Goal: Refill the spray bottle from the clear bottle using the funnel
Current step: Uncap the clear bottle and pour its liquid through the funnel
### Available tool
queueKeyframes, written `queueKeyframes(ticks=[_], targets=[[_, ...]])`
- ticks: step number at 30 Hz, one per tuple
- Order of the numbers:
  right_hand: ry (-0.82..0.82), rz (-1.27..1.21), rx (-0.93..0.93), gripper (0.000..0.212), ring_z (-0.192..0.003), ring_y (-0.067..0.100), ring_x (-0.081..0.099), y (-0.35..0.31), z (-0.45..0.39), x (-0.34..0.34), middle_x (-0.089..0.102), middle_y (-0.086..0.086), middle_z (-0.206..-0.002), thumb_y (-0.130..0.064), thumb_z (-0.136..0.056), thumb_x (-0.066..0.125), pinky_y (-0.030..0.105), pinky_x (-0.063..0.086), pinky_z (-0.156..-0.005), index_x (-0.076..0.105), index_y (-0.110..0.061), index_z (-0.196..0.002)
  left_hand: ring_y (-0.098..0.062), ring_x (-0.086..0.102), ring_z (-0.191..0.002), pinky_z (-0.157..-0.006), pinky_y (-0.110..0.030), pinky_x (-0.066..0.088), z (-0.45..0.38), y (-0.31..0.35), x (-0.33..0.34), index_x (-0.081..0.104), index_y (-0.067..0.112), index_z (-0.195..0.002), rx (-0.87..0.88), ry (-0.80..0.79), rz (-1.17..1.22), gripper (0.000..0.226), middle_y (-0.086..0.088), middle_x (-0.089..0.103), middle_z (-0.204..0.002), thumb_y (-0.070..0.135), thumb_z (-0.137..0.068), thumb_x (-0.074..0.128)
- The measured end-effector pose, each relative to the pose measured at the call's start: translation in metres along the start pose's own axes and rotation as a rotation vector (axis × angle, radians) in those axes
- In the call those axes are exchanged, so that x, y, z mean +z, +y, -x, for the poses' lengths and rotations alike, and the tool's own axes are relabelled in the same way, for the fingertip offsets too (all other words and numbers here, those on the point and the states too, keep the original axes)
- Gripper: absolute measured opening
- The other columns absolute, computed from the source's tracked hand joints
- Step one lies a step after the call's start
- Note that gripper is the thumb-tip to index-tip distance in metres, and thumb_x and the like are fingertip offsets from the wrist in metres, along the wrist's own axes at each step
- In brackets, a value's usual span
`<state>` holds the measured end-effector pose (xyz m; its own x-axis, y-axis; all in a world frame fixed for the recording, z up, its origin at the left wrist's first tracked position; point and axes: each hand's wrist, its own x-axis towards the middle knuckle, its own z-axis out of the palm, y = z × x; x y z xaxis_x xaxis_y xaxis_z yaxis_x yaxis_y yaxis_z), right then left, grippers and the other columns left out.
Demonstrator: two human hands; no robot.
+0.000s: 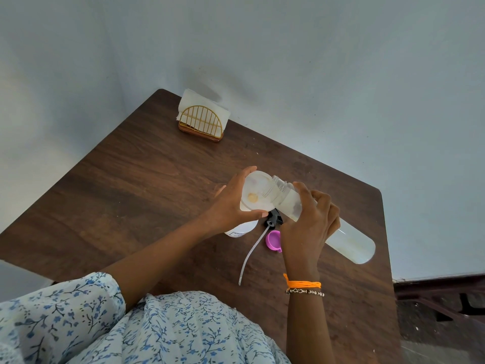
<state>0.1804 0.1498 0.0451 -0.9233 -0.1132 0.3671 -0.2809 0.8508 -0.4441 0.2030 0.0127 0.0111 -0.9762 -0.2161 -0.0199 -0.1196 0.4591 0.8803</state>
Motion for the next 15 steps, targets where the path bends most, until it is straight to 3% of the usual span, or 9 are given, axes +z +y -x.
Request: queueKeyframes(ticks=[15], targets=[[-0.001,0.0,0.005,0.063,-0.119,0.029,0.036,0.001,-0.0007,0.0004,0.05,0.009,-0.12,0.004,-0.065,0.073,0.043,0.032,-0.099,0.056,-0.024,-0.12,-0.013,0.026,-0.135,-0.114,-0.048,0.025,0.0004,0.0016,-0.0009,0.015,0.026,-0.143,0.009,-0.006,-0.009,0.092,0.005,0.022,-0.152,0.034,-0.074,0.075]])
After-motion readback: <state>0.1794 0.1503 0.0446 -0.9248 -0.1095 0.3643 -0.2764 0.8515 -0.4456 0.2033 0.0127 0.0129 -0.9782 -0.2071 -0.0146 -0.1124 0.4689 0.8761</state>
